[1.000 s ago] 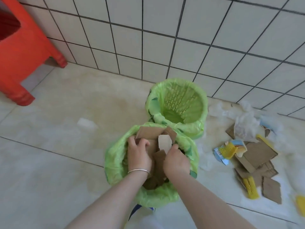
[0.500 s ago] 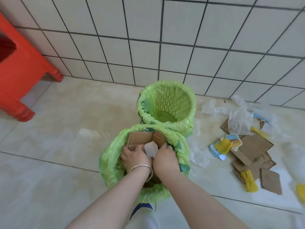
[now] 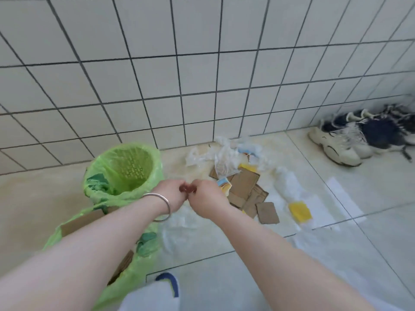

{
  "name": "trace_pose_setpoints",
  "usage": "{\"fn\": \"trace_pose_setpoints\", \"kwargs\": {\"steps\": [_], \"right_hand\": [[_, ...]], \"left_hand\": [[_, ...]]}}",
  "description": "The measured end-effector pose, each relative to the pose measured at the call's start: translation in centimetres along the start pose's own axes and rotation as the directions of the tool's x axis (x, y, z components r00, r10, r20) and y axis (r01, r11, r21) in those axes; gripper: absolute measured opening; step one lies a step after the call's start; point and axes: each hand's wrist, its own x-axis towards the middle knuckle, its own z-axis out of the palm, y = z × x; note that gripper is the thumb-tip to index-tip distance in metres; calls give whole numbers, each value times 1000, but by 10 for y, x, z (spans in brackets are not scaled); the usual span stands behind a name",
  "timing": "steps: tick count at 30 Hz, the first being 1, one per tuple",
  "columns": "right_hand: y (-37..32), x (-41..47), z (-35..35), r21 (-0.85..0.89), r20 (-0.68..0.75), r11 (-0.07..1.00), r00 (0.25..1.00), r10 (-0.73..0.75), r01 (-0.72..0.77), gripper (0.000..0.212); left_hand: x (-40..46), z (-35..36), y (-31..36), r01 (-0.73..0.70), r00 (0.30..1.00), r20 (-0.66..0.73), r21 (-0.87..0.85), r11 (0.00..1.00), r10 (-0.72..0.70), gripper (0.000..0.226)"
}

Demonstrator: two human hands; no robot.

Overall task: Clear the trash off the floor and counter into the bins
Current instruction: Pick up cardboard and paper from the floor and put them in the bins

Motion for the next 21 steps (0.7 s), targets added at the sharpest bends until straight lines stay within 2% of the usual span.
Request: {"fn": "trace_pose_setpoints", "kwargs": {"steps": [4,8,12,15,18,21], "right_hand": [[71,20,-33,-34,92,992,988,126,-124,27],[139,52,-40,-58,141,953,943,302,-296,16],[180,89,-24,-101,219,902,874,433,-421,15],[194,123,-7,-150,226,892,864,450,-426,19],[202,155,13,-161,218,886,860,461,-434,31],[210,180,29,-123,252,890,853,457,-440,26]], "left_hand": [[39,28,32,-28,991,132,37,999,23,26],[92,67,34,52,989,138,-1,999,-52,27],[135,110,16,166,976,140,4,986,-165,30],[160,134,1,252,954,167,-6,968,-248,32],[184,154,-9,297,940,179,-10,955,-291,33],[206,175,-13,296,945,151,-26,955,-289,36]]}}
